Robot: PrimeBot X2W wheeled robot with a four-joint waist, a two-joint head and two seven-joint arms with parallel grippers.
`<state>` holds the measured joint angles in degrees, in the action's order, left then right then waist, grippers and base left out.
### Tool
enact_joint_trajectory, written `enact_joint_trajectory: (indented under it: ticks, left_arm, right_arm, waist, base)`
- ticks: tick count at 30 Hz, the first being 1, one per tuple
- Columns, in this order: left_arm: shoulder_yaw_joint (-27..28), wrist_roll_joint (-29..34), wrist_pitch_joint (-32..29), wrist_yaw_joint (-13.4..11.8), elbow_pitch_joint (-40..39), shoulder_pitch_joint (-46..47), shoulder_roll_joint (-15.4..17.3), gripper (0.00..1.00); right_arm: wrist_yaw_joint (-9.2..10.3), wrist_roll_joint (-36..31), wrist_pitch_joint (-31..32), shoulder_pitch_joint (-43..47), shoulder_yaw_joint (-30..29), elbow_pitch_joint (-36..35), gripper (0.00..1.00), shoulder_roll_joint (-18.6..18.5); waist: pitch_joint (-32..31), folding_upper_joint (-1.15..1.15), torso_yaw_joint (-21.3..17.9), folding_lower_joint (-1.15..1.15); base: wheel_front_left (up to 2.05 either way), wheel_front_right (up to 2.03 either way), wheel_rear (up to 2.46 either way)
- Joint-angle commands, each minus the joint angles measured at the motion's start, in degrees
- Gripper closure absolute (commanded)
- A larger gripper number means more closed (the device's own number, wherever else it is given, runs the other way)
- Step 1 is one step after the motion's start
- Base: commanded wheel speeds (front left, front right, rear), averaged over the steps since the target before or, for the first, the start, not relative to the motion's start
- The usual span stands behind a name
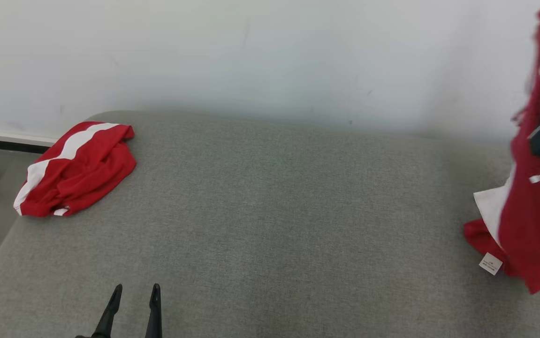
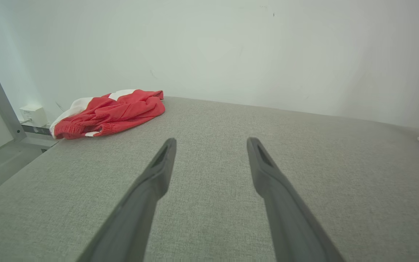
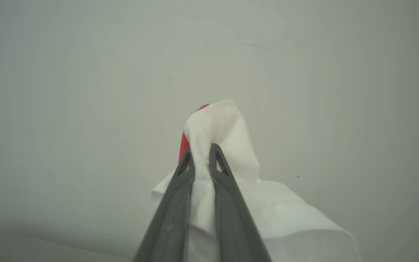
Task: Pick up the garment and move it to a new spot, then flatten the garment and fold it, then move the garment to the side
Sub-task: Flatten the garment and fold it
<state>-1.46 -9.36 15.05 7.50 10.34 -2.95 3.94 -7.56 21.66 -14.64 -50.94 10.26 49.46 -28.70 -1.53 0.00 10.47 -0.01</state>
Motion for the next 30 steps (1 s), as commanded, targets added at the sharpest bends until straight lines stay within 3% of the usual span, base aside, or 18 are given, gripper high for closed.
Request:
enact_joint_trajectory:
  ticks: [1,11,19,25,26,27,28,30]
  left_arm:
    - [-0.13,-0.29,0.19,-0.06,0.27,-0.31,-0.17,0.00]
    - [-0.25,-0.24,0.19,-0.06,0.29,0.01,0.09,0.00]
    - [-0.78,-0.71,0.19,-0.06,0.50,0.84,-0.05,0.00]
    - [-1.37,-1.12,0.19,-0.06,0.85,2.15,-0.27,0.00]
    - [-1.44,-1.14,0.19,-0.06,0.96,2.25,-0.30,0.00]
    - [-1.48,-1.11,0.19,-0.06,1.12,2.41,-0.31,0.00]
    - [-1.57,-1.09,0.19,-0.06,1.23,2.67,-0.31,0.00]
    - [-1.63,-1.13,0.19,-0.06,1.34,3.09,-0.35,0.00]
  right_arm:
    - [0.14,0.49,-0.29,1.56,1.09,-1.59,1.00,2.46]
    - [0.14,1.53,-0.56,10.76,9.68,-9.39,1.00,15.93]
    - [0.15,0.76,-0.61,18.07,16.73,-8.61,1.00,23.39]
    - [0.14,1.82,-0.55,21.95,22.77,-3.82,1.00,25.68]
    - [0.14,2.67,-0.56,22.38,24.23,-3.67,0.78,25.79]
    - [0.14,3.97,-0.54,22.99,26.44,-3.90,0.19,25.91]
    - [0.14,5.56,-0.53,23.38,28.32,-3.79,0.00,25.93]
    - [0.15,8.16,-0.55,22.73,30.58,-4.00,0.00,25.67]
  waist:
    - [-0.20,0.00,0.76,0.01]
    - [0.04,0.00,4.96,0.01]
    - [1.77,0.00,7.26,0.01]
    - [3.06,0.00,8.31,0.01]
    - [3.17,0.00,8.39,0.01]
    - [3.26,0.00,8.48,0.01]
    - [3.34,0.00,8.55,0.01]
    - [3.41,0.00,8.42,0.01]
  base:
    - [0.00,0.00,0.00]
    - [0.00,0.00,0.00]
    - [0.00,0.00,0.00]
    - [0.00,0.00,0.00]
    - [0.00,0.00,0.00]
    - [0.00,0.00,0.00]
    - [0.00,0.00,0.00]
    - [0.00,0.00,0.00]
